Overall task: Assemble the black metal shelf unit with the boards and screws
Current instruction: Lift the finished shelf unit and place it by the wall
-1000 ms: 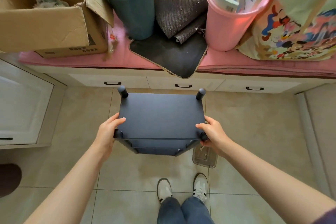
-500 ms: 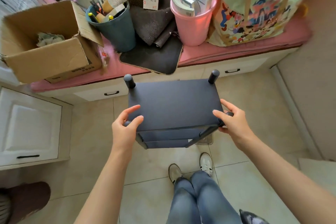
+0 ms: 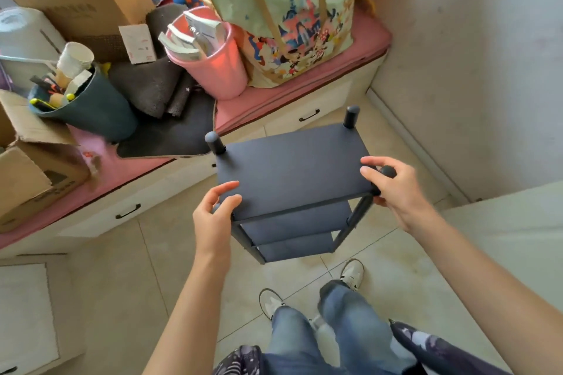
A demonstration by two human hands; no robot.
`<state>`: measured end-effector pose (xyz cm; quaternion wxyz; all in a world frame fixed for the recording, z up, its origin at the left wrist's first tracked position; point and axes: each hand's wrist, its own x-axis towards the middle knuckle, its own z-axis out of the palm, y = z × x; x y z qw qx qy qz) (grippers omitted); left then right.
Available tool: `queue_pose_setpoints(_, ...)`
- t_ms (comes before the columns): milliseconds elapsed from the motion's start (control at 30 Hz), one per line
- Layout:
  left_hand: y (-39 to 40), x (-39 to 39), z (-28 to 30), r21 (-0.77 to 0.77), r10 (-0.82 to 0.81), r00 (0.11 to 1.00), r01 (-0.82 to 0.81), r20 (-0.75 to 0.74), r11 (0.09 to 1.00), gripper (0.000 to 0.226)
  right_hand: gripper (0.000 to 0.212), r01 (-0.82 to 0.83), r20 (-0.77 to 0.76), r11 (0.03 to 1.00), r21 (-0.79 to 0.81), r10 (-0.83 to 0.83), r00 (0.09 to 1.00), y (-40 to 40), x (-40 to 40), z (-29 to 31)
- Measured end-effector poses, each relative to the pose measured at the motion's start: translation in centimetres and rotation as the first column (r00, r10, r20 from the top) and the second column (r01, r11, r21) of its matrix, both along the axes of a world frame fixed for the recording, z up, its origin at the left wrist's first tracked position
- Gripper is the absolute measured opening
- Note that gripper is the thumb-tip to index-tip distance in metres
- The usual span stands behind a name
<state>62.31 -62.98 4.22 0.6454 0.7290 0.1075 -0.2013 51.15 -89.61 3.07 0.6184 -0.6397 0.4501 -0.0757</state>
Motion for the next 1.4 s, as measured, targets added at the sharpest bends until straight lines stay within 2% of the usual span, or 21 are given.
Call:
queue_pose_setpoints(133, -7.2, -0.9, -0.3, -0.003, -0.073, 0.997, 0.073, 0.011, 0.997, 0.025, 0.003, 0.050, -0.019, 0.999, -0.004, -0.050, 0.999, -6.8, -1.7, 0.3)
queue_pose_setpoints(467, -21.5, -0.1, -0.2, -0.019, -0.150, 0.988, 0.151, 0.028, 0.988, 0.030, 0.010, 0.147, -0.058, 0.989, 0.000, -0.147, 0.987, -20.5, -1.8, 0.9)
queue_pose_setpoints(600, -26.1, 2.3, -0.4, 0.031, -0.209, 0.977, 0.208, 0.043, 0.978, 0.035, 0.014, 0.195, -0.058, 0.981, -0.007, -0.195, 0.979, -25.0, -0.1, 1.0)
queue_pose_setpoints(767, -31.9, 6.5, -0.4, 0.024, -0.247, 0.969, 0.246, 0.018, 0.969, 0.050, 0.009, 0.228, -0.075, 0.974, 0.003, -0.227, 0.971, -29.8, 2.7, 1.0)
queue_pose_setpoints(1000, -39.2, 12.2, -0.2, 0.056, -0.320, 0.947, 0.320, -0.006, 0.946, 0.054, 0.011, 0.283, -0.099, 0.959, 0.030, -0.279, 0.955, -36.0, 6.6, 1.1)
queue_pose_setpoints(1167, -44.5, 15.6, -0.5, 0.074, -0.342, 0.940, 0.342, -0.014, 0.937, 0.050, 0.023, 0.311, -0.099, 0.948, 0.075, -0.303, 0.948, -40.7, 9.1, 0.5)
queue_pose_setpoints(1400, -52.1, 19.1, -2.8, 0.149, -0.357, 0.933, 0.359, -0.038, 0.921, 0.042, 0.055, 0.318, -0.205, 0.939, 0.134, -0.287, 0.936, -48.3, 12.1, -1.8)
